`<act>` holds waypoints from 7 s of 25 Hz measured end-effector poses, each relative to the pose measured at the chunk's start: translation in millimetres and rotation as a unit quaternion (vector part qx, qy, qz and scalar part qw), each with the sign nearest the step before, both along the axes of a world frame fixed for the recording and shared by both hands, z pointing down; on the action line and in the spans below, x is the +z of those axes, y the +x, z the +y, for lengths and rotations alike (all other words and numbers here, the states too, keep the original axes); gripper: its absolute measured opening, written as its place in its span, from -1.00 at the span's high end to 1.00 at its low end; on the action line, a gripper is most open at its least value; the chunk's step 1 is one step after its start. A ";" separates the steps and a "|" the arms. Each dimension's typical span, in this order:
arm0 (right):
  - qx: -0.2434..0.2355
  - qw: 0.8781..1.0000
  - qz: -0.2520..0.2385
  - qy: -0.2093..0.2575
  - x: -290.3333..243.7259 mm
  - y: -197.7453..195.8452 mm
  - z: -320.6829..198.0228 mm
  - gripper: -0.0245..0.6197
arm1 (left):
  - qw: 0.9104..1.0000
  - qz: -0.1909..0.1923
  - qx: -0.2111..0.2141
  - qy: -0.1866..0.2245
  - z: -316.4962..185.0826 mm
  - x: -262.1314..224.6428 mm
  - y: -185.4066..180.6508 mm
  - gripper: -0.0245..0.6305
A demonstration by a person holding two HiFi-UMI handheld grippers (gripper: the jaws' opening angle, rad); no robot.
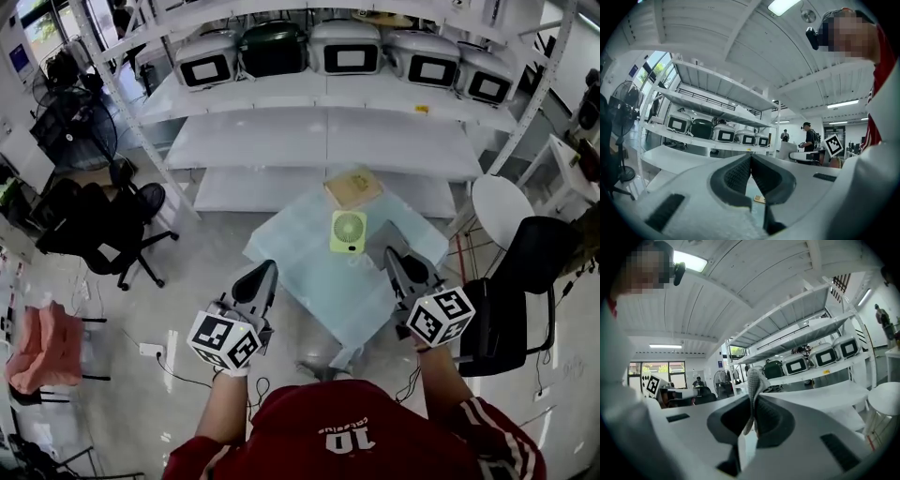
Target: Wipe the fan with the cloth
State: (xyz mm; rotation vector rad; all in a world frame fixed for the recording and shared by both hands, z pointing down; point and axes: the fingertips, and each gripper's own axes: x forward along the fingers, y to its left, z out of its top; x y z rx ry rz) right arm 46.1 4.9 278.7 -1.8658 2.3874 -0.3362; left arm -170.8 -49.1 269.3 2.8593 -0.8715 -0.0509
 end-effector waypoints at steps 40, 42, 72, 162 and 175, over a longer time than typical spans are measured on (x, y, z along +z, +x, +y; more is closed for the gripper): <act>-0.141 0.972 -0.045 -0.182 183.9 77.3 -178.4 0.86 | 0.998 -0.022 -0.039 -0.054 -120.5 105.5 136.9 0.91; -0.150 0.969 -0.050 -0.188 194.0 80.9 -188.5 0.86 | 0.996 -0.018 -0.058 -0.061 -127.3 113.1 140.2 0.91; -0.225 0.925 -0.070 -0.297 349.9 63.0 -272.7 0.86 | 0.978 -0.054 -0.168 -0.113 -129.0 185.8 139.2 0.91; -0.088 0.924 -0.113 -0.355 414.2 148.0 -252.1 0.86 | 0.979 -0.076 -0.160 -0.106 -149.9 190.0 162.3 0.91; -0.064 0.927 -0.114 -0.351 408.9 169.3 -235.3 0.86 | 0.979 -0.082 -0.158 -0.095 -156.3 190.1 165.9 0.91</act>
